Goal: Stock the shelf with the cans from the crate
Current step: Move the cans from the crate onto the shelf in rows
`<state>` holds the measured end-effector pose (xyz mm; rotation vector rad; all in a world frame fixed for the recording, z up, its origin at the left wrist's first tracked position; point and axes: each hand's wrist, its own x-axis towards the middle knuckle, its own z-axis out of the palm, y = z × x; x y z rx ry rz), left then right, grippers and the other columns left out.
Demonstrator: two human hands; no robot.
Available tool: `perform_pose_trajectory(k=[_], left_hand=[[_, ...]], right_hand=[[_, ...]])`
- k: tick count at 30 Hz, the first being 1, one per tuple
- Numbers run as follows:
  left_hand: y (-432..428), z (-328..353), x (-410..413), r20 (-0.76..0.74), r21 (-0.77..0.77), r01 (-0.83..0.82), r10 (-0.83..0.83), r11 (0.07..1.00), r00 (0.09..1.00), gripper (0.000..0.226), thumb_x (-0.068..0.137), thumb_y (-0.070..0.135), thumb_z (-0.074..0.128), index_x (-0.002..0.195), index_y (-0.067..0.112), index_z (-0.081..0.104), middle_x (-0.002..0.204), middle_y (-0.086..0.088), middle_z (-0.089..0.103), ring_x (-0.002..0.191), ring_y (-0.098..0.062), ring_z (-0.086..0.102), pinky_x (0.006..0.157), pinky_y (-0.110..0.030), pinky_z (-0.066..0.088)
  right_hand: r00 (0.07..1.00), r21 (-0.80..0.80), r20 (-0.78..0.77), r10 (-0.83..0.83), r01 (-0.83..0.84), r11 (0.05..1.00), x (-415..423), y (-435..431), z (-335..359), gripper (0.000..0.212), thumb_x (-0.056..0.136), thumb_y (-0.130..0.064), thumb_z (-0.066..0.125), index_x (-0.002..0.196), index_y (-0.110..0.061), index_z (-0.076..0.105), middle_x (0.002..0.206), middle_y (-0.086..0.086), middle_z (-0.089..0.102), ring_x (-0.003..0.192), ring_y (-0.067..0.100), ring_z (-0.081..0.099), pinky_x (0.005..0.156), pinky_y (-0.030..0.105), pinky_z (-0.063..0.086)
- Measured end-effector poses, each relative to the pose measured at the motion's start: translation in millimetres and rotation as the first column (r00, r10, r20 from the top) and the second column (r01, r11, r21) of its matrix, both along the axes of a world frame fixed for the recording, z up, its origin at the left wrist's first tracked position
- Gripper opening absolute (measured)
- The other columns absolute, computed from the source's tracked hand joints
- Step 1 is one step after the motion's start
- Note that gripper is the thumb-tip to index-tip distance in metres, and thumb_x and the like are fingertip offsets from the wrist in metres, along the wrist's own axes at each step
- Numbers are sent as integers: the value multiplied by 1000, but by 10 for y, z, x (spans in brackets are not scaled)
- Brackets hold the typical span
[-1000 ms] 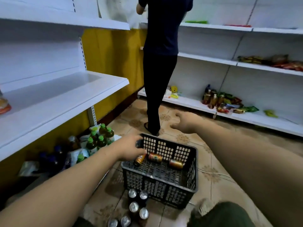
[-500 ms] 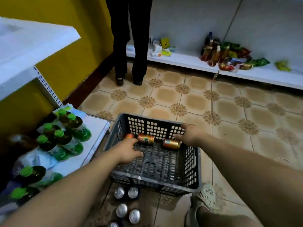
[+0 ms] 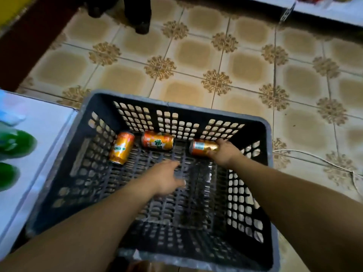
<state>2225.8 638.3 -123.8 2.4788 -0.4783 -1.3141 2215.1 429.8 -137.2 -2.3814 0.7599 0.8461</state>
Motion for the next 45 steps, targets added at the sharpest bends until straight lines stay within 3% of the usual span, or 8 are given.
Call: perform_pose_trajectory(k=[5, 10, 14, 17, 26, 32, 40, 45], left_hand=[[-44, -539, 227, -70, -26, -88, 86, 996, 994, 78, 88, 46, 60, 151, 24, 20, 158, -3, 21, 138, -25, 33, 110, -37, 34], [-78, -807, 269, -65, -28, -135, 133, 990, 989, 78, 89, 44, 60, 151, 22, 19, 155, -5, 27, 135, -26, 38, 108, -35, 36], [-36, -827, 174, -92, -7, -127, 126, 992, 988, 78, 89, 45, 60, 151, 25, 17, 158, -3, 21, 138, -26, 33, 109, -36, 35], [30, -681, 84, -68, -16, -119, 117, 993, 991, 81, 86, 42, 64, 151, 24, 19, 157, -3, 22, 139, -25, 32, 111, -36, 33], [401, 860, -234, 30, -270, -278, 297, 922, 954, 93, 73, 26, 79, 148, 24, 23, 144, -2, 40, 127, -23, 45, 108, -38, 37], [964, 2251, -495, -61, -446, -353, 366, 822, 929, 93, 66, 23, 85, 142, 26, 31, 129, 0, 53, 113, -17, 53, 99, -33, 42], [1590, 3935, -1302, 201, -751, -387, 744, 535, 637, 75, 68, 24, 83, 131, 24, 41, 120, 0, 56, 104, -17, 57, 88, -31, 45], [2244, 4612, -1873, -121, -843, -463, 741, 275, 660, 73, 68, 22, 79, 131, 23, 42, 119, -7, 60, 97, -19, 63, 89, -38, 52]], right_hand=[[976, 48, 21, -219, 218, 975, 104, -41, -644, 78, 80, -31, 75, 143, -16, 31, 142, 13, 38, 124, 34, 47, 107, 48, 40], [986, -125, 137, -94, 112, 986, 17, -60, -967, 73, 77, -19, 76, 135, -10, 33, 138, 15, 40, 126, 35, 43, 104, 44, 38], [984, -235, 102, 144, -117, 965, -113, -46, -955, 74, 77, -41, 75, 135, -12, 38, 131, 14, 45, 119, 34, 45, 98, 41, 40], [987, -74, 156, -46, 58, 996, -160, 89, -728, 76, 75, -47, 75, 136, -17, 42, 131, 9, 41, 116, 31, 49, 97, 42, 46], [869, 313, 463, -177, 27, 949, -419, 675, 1061, 61, 70, -24, 80, 123, -23, 49, 118, -1, 41, 109, 15, 46, 99, 40, 48], [836, 603, 503, -220, -157, 782, -649, 1214, 2633, 57, 68, -8, 77, 116, -27, 54, 122, 4, 50, 111, 27, 54, 90, 44, 54], [635, 734, 610, -473, -230, 639, -1095, 2238, 4212, 66, 68, -21, 83, 124, -27, 49, 115, 3, 60, 104, 21, 63, 83, 42, 56], [613, 684, 694, -377, -397, 612, -1504, 2730, 5044, 70, 63, -19, 78, 127, -29, 49, 119, 8, 58, 102, 27, 63, 77, 46, 58]])
